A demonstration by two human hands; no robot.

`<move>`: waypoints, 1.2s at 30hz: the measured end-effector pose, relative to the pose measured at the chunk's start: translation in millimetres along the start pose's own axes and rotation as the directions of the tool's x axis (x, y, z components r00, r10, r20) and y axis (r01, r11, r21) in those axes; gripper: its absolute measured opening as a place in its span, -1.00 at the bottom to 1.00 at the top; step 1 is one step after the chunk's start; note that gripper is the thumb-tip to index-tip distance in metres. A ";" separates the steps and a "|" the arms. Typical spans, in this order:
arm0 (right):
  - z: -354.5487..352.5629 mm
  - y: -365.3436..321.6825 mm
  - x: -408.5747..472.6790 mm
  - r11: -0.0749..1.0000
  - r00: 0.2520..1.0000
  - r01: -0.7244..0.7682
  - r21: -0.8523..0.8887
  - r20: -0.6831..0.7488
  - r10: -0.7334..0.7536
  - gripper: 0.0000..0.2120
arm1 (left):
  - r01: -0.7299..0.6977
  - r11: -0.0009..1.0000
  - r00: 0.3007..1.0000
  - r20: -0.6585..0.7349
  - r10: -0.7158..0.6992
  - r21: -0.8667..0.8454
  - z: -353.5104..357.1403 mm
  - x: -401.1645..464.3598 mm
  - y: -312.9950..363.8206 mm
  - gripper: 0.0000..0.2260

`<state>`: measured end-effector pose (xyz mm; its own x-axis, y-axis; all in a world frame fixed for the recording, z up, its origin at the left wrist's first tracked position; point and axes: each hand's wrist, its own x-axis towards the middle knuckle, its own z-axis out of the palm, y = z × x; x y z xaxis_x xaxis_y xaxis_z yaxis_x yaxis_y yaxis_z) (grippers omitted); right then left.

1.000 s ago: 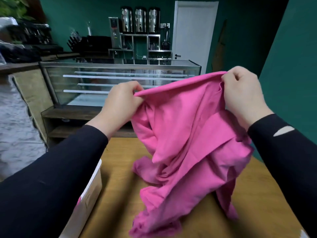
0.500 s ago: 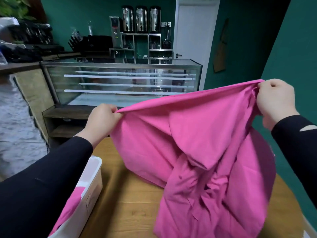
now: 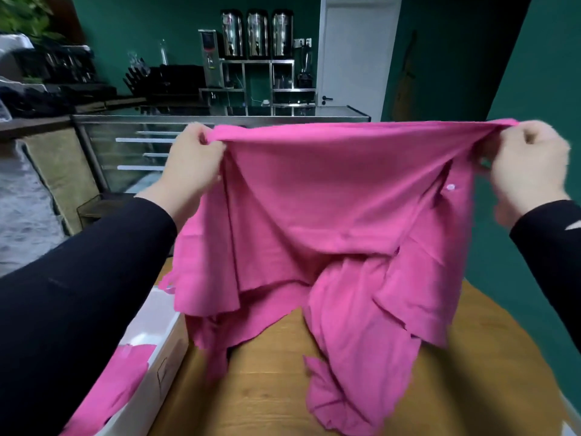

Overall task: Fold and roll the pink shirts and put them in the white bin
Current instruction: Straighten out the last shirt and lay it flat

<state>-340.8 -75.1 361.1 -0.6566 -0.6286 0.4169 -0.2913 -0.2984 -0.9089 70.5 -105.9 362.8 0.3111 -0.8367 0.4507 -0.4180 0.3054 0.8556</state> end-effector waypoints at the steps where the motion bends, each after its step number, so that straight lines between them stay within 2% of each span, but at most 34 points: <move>1: -2.8 0.8 1.8 1.000 1.000 -0.016 -0.002 -0.011 0.016 -0.81 | -0.083 0.991 0.997 0.016 0.082 0.104 -1.2 -0.2 -4.2 -0.93; 4: -5.4 5.8 -2.4 0.996 0.996 -0.084 -0.040 0.031 0.085 -0.83 | -0.214 0.896 0.976 0.048 0.212 0.388 -7.7 -1.9 -18.2 -0.86; 7: -8.1 4.1 -8.7 0.996 0.996 -0.047 -0.072 0.078 0.053 -0.84 | -0.227 0.862 0.967 -0.001 0.255 0.453 -13.3 -0.9 -23.6 -0.87; 10: -8.6 -1.5 -0.8 0.998 0.998 -0.062 -0.028 0.030 0.063 -0.83 | -0.218 0.836 0.959 -0.047 0.278 0.504 -20.6 4.3 -26.5 -0.89; 13: -21.5 -1.8 17.1 0.993 0.993 -0.112 0.041 0.042 0.110 -0.85 | -0.182 0.815 0.976 -0.002 0.219 0.550 -31.9 7.0 -33.5 -0.83; 16: -31.5 9.8 29.1 0.984 0.975 -0.179 -0.009 0.133 0.178 -0.79 | -0.114 0.771 0.993 0.041 0.114 0.626 -42.6 11.4 -55.4 -0.89; 19: -30.5 10.7 2.7 0.968 0.952 -0.167 -0.187 0.226 0.208 -0.96 | -0.080 0.872 0.991 0.136 0.015 0.483 -41.7 4.1 -63.4 -0.80; 22: -21.6 15.5 -19.2 0.919 0.905 -0.062 -0.390 0.365 0.217 -0.85 | -0.185 0.893 0.950 0.306 0.056 0.411 -28.9 -9.1 -43.1 -0.80; 25: -0.3 2.9 -48.2 0.713 0.842 0.288 -0.640 0.524 0.130 -0.74 | -0.319 0.852 0.897 0.423 0.129 0.415 -10.4 -19.1 -11.9 -0.80; 26: 9.0 -3.7 -62.3 0.687 0.817 0.376 -0.622 0.572 0.071 -0.66 | -0.355 0.843 0.880 0.450 0.155 0.405 -4.3 -21.0 -3.1 -0.79; 28: 29.8 -22.0 -100.6 0.759 0.722 0.476 -0.445 0.691 -0.047 -0.41 | -0.414 0.833 0.840 0.507 0.194 0.367 10.5 -27.6 12.8 -0.82; 30: 53.3 -36.7 -134.5 0.827 0.609 0.497 -0.263 0.785 -0.116 -0.14 | -0.451 0.835 0.802 0.554 0.224 0.315 25.9 -39.1 27.6 -0.83; 31: 64.1 -39.8 -148.1 0.833 0.581 0.504 -0.228 0.803 -0.132 -0.09 | -0.459 0.839 0.788 0.571 0.231 0.293 33.2 -46.0 33.8 -0.83; 32: 74.3 -38.3 -155.0 0.843 0.572 0.497 -0.207 0.809 -0.139 -0.15 | -0.462 0.843 0.778 0.582 0.237 0.274 39.5 -52.0 37.8 -0.85; 33: 82.7 -35.5 -158.1 0.850 0.575 0.487 -0.201 0.806 -0.139 -0.36 | -0.461 0.845 0.776 0.585 0.237 0.269 44.2 -58.1 40.9 -0.87; 34: 88.7 -29.5 -158.0 0.843 0.584 0.497 -0.205 0.798 -0.150 -0.69 | -0.456 0.851 0.778 0.581 0.239 0.261 46.5 -62.9 42.3 -0.88; 35: 91.9 -25.0 -157.7 0.831 0.585 0.524 -0.187 0.788 -0.191 -0.90 | -0.437 0.868 0.774 0.589 0.230 0.235 46.5 -66.6 39.8 -0.85; 36: 91.9 -19.7 -155.8 0.831 0.593 0.527 -0.175 0.777 -0.212 -0.79 | -0.388 0.901 0.762 0.616 0.198 0.191 43.2 -70.0 36.0 -0.80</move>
<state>-168.9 -37.3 315.3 0.2130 -0.8673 0.4499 -0.7105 -0.4536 -0.5380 -3.1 -56.0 351.0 -0.3714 -0.8576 0.3558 -0.6607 0.5134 0.5476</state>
